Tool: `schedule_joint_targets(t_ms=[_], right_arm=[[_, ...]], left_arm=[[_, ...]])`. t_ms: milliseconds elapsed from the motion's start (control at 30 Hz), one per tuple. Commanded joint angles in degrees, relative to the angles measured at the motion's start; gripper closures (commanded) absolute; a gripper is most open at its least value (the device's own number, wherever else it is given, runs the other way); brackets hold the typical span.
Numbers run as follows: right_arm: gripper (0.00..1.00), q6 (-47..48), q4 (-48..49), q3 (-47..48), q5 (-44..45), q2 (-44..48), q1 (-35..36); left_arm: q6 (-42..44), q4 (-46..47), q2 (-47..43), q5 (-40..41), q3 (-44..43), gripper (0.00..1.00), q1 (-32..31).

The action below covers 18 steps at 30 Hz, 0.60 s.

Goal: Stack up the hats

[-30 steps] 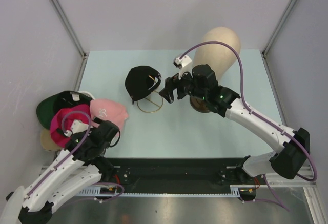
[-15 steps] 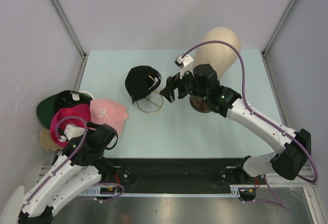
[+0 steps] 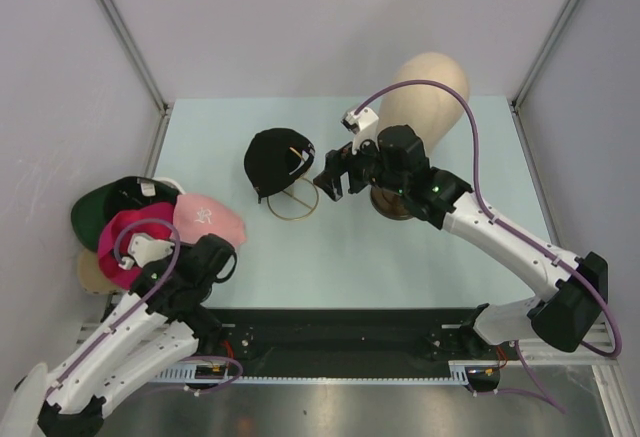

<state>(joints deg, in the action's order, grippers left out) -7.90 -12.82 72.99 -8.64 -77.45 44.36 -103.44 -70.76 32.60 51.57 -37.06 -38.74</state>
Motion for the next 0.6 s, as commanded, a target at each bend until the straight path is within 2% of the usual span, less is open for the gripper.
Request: schedule_joint_targets(t_ms=[0, 100, 300, 433, 500, 567], right_arm=[[0.16, 0.43, 0.34, 0.84, 1.00, 2.30, -0.15], [0.16, 0.69, -0.01, 1.27, 1.26, 2.13, -0.24], [0.16, 1.83, -1.50, 2.94, 2.58, 2.48, -0.41], [0.16, 2.19, -2.47, 4.35, 3.19, 3.09, -1.64], [0.15, 2.10, -2.65, 4.79, 3.54, 4.05, -2.34], [0.15, 2.28, -2.56, 5.49, 4.95, 4.94, -3.57]], left_arm=[[1.22, -1.65, 1.68, 7.75, -5.65, 0.87, 0.42], [1.22, -2.97, 1.68, 8.98, -8.46, 1.00, 0.42], [10.96, -1.23, 1.32, 14.25, -18.81, 1.00, 0.42], [24.55, 2.81, 4.13, 17.77, -27.09, 1.00, 0.42], [29.76, 7.46, 6.15, 18.91, -31.21, 1.00, 0.42], [40.30, 16.59, 7.21, 19.18, -33.07, 1.00, 0.42]])
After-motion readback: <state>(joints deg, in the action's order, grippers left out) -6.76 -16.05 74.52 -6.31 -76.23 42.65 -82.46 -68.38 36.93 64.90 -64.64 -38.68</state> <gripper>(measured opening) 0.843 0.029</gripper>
